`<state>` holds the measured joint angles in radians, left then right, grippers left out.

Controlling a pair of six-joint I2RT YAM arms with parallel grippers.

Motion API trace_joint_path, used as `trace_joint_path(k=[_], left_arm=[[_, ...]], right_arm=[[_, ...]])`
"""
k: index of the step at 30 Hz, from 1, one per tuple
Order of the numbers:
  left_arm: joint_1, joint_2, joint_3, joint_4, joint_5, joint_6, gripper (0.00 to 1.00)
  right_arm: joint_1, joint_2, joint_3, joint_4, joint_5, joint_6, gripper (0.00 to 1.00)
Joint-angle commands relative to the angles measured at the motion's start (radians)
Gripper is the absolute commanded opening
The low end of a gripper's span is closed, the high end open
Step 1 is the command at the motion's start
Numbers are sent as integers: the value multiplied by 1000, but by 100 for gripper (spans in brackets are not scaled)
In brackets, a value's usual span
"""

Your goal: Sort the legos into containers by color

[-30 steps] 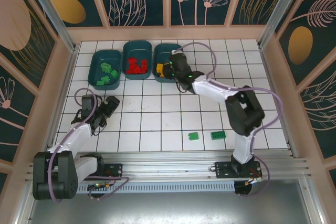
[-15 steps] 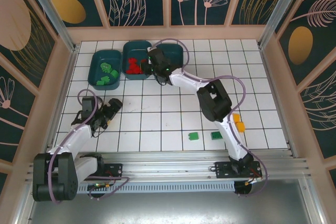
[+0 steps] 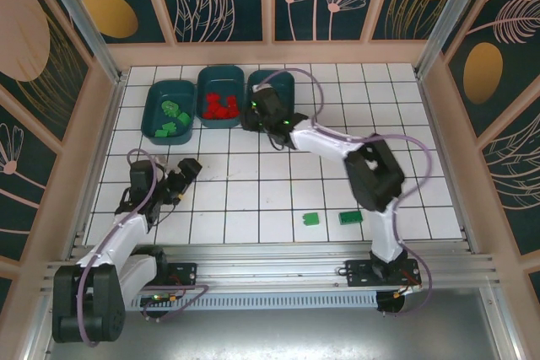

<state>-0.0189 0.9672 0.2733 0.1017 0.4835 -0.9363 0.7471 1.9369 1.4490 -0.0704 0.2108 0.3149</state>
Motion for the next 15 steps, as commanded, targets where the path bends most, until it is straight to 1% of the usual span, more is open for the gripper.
trace_joint_path(k=[1, 2, 4, 5, 8, 11, 13, 15], left_arm=[[-100, -15, -18, 162, 7, -43, 99], [-142, -6, -14, 195, -2, -49, 99], [-220, 30, 5, 252, -14, -55, 99], [-262, 54, 25, 269, -24, -49, 99], [-372, 143, 95, 304, -41, -19, 98], [-467, 233, 174, 321, -35, 7, 98], [-514, 281, 214, 328, -37, 18, 98], [-547, 320, 231, 347, -40, 16, 98]], right_arm=[[-48, -245, -213, -84, 220, 121, 64], [-77, -317, -284, -144, 251, 176, 65], [-153, -442, -422, -248, 266, 270, 67], [-193, -508, -490, -290, 256, 308, 68], [-364, -654, -648, -368, 219, 356, 70], [-506, -742, -739, -402, 154, 378, 73], [-576, -767, -775, -412, 135, 388, 75], [-619, -767, -802, -408, 133, 382, 76]])
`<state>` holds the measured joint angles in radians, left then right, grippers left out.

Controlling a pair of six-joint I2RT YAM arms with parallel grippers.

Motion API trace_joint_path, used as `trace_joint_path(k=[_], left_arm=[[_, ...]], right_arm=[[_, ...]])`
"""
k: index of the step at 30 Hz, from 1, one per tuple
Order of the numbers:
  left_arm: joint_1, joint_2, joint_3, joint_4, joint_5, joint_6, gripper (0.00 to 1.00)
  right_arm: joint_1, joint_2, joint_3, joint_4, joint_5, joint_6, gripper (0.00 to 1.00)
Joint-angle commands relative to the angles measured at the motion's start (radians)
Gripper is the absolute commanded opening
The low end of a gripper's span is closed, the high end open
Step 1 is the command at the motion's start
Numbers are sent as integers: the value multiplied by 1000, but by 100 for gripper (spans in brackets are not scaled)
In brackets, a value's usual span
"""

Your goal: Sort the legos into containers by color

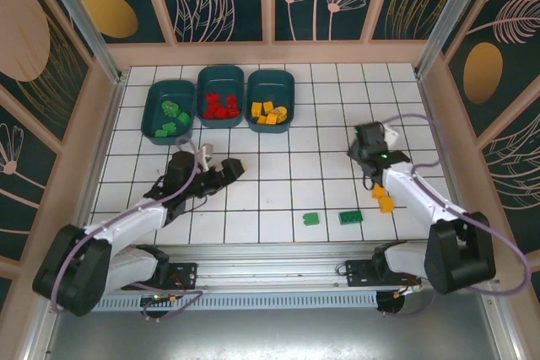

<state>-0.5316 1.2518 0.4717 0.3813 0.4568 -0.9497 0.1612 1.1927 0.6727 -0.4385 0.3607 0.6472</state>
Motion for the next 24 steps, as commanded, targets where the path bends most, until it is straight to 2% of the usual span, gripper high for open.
trace_joint_path(k=[1, 9, 19, 24], left_arm=[[-45, 53, 33, 78, -13, 21, 99], [-57, 90, 1, 87, -10, 15, 99], [-57, 72, 20, 49, -24, 18, 99], [-57, 72, 15, 53, -24, 4, 99]], right_arm=[[-54, -13, -35, -39, -20, 49, 78], [-56, 119, -73, 73, -164, -34, 72], [75, 165, 9, 93, -298, -17, 66], [102, 212, 12, 68, -249, -18, 65]])
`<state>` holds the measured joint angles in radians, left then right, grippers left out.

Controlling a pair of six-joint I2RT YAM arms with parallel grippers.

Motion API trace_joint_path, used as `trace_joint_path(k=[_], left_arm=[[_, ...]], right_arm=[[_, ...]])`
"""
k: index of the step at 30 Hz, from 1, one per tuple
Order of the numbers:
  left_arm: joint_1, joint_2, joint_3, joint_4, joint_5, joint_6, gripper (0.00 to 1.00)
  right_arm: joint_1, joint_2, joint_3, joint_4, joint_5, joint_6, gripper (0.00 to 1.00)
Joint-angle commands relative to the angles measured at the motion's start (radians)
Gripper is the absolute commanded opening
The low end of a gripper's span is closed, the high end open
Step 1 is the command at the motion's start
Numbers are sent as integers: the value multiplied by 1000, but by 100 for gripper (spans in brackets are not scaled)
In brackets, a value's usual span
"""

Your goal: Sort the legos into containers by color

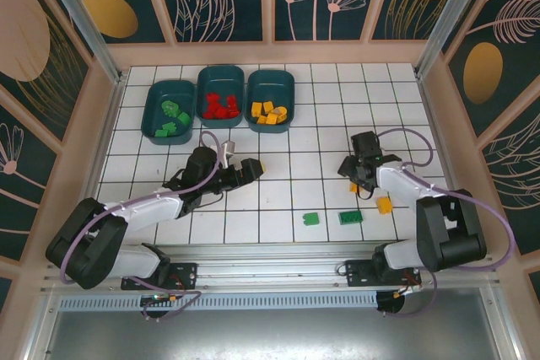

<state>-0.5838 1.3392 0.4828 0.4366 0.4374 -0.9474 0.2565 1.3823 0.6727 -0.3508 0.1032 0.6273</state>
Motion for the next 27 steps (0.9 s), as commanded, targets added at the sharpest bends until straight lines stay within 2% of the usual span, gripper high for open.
trace_joint_path(k=[1, 5, 8, 10, 13, 20, 23, 27], left_arm=[[-5, -18, 1, -4, -5, 2, 99], [-4, -31, -8, -12, -13, -1, 98], [-5, -31, -9, -9, -16, -7, 98], [-4, -28, -6, -10, -12, -8, 99], [-4, -47, -6, -46, -33, -4, 98], [-4, -169, -44, -242, -255, -10, 99], [-3, -213, -68, -280, -279, -13, 98], [-4, -275, -80, -375, -309, 36, 98]], right_arm=[[10, 25, 9, -28, 13, 3, 64], [47, 7, -7, -56, 39, 8, 63], [70, -2, -15, -48, 43, 12, 54], [84, 1, -13, -42, 53, 8, 38], [109, -5, 7, -36, 71, -2, 23], [204, 40, 194, 34, 89, -37, 19], [259, 142, 328, 105, 81, -54, 19], [331, 355, 604, 138, 80, -124, 20]])
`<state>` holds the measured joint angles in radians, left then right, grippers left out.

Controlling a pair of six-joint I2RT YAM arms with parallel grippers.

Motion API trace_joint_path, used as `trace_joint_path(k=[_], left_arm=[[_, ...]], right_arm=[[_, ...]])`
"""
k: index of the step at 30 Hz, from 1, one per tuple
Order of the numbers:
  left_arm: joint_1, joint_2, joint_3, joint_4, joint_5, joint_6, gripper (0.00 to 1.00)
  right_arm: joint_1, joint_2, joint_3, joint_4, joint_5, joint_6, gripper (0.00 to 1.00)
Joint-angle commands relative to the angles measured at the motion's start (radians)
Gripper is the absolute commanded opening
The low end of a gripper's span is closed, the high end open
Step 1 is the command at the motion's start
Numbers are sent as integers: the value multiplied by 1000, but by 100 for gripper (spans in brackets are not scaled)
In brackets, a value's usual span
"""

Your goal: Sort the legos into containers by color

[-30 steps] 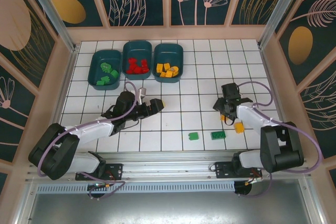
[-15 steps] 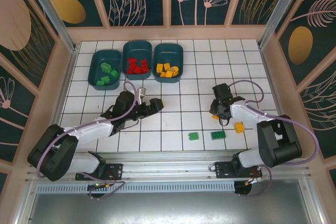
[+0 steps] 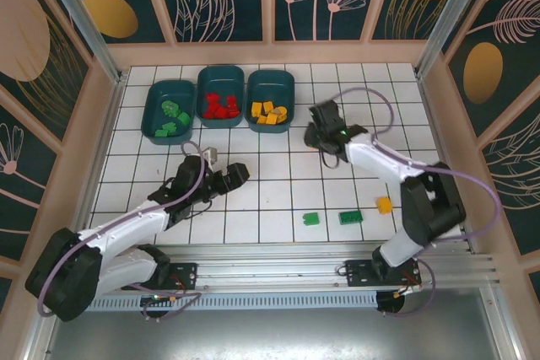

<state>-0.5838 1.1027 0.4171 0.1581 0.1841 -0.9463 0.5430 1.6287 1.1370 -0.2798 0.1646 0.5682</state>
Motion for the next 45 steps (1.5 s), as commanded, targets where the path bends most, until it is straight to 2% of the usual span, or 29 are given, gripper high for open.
trace_joint_path(k=[1, 5, 8, 10, 11, 14, 19, 26, 29, 33, 36, 39, 45], left_arm=[[-3, -59, -19, -119, -63, 48, 99], [-3, -139, -41, -169, -65, 67, 99], [-3, -178, -42, -198, -53, 70, 98], [-4, -192, -45, -193, -44, 62, 94], [-5, -194, -44, -183, -36, 61, 92], [-7, -173, -25, -159, -19, 69, 88], [-77, -65, 74, -160, -41, 112, 86], [-360, 239, 375, -302, -223, 319, 85], [-476, 372, 498, -357, -301, 423, 84], [-603, 502, 642, -400, -343, 528, 84], [-656, 548, 709, -400, -339, 602, 86], [-661, 601, 766, -431, -323, 665, 86], [-692, 728, 866, -549, -387, 765, 83]], right_arm=[[55, 176, 221, 58, 28, -84, 20], [60, 384, 467, 21, 26, -120, 22], [58, 479, 584, 16, -9, -126, 30], [60, 512, 639, 10, -27, -128, 47], [61, 519, 659, 3, -29, -130, 52], [62, 480, 655, 10, -10, -149, 60], [61, 286, 476, 79, 25, -165, 63], [10, -69, 35, 180, 21, -99, 65], [-72, -196, -135, 178, 3, -74, 65], [-215, -344, -326, 174, -70, -44, 66], [-297, -432, -419, 163, -105, -45, 67], [-341, -498, -473, 142, -109, -59, 68], [-398, -561, -524, 125, -121, -76, 69]])
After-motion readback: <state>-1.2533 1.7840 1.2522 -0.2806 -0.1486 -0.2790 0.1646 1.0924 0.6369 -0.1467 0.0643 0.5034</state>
